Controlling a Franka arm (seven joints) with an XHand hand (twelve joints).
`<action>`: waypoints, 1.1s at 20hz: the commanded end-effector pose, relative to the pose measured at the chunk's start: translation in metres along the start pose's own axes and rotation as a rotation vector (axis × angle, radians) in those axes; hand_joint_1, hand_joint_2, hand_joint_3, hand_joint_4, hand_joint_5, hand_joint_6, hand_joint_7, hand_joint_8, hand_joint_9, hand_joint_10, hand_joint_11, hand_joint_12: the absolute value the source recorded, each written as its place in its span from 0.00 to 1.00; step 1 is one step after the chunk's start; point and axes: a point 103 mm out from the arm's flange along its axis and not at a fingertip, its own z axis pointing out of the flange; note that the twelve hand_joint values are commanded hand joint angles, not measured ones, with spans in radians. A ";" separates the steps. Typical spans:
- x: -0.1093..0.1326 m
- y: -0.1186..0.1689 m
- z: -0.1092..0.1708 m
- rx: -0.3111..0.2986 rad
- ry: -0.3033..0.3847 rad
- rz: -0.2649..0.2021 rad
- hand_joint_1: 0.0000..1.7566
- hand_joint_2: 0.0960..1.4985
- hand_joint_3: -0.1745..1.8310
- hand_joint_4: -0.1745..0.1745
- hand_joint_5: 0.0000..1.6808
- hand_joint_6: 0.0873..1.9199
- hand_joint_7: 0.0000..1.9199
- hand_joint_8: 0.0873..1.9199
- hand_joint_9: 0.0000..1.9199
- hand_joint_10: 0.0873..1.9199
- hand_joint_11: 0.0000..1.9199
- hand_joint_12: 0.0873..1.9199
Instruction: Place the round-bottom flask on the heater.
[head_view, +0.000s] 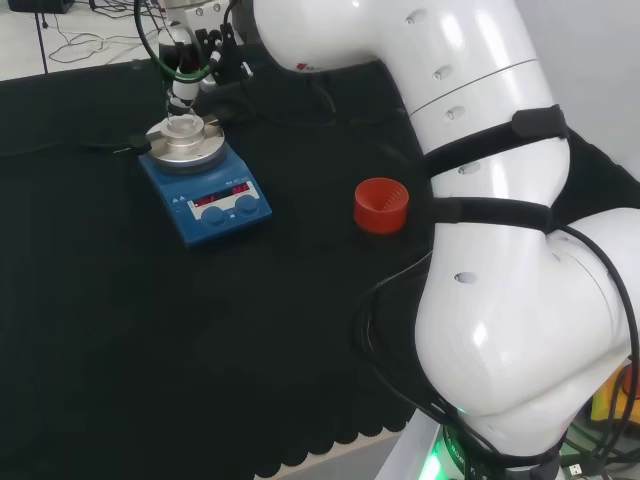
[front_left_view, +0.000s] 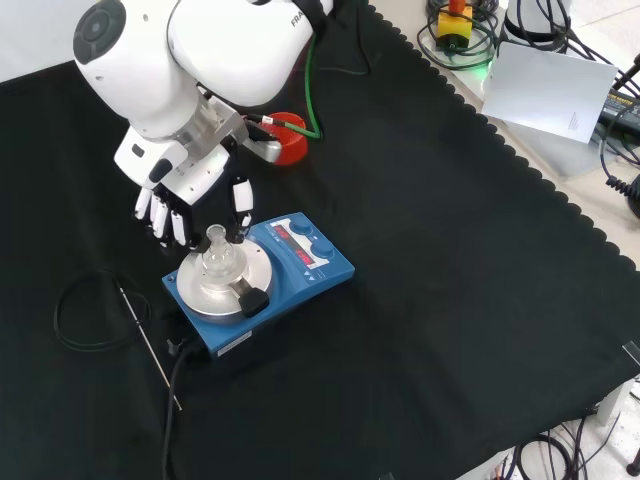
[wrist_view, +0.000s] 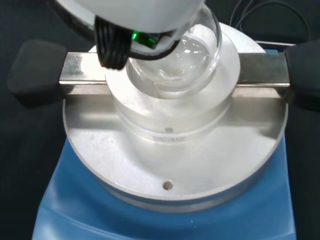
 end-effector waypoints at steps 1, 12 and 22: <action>-0.021 -0.006 0.007 0.014 0.043 -0.028 0.63 0.42 0.44 0.84 0.68 0.45 0.33 0.34 0.41 0.26 0.25 0.67; -0.014 -0.018 0.000 -0.047 0.097 -0.044 0.54 0.35 0.43 0.31 0.39 0.42 0.21 0.37 0.33 0.31 0.20 0.68; -0.018 -0.048 -0.014 -0.091 0.087 -0.026 0.51 0.35 0.40 0.30 0.22 0.33 0.14 0.38 0.26 0.34 0.13 0.71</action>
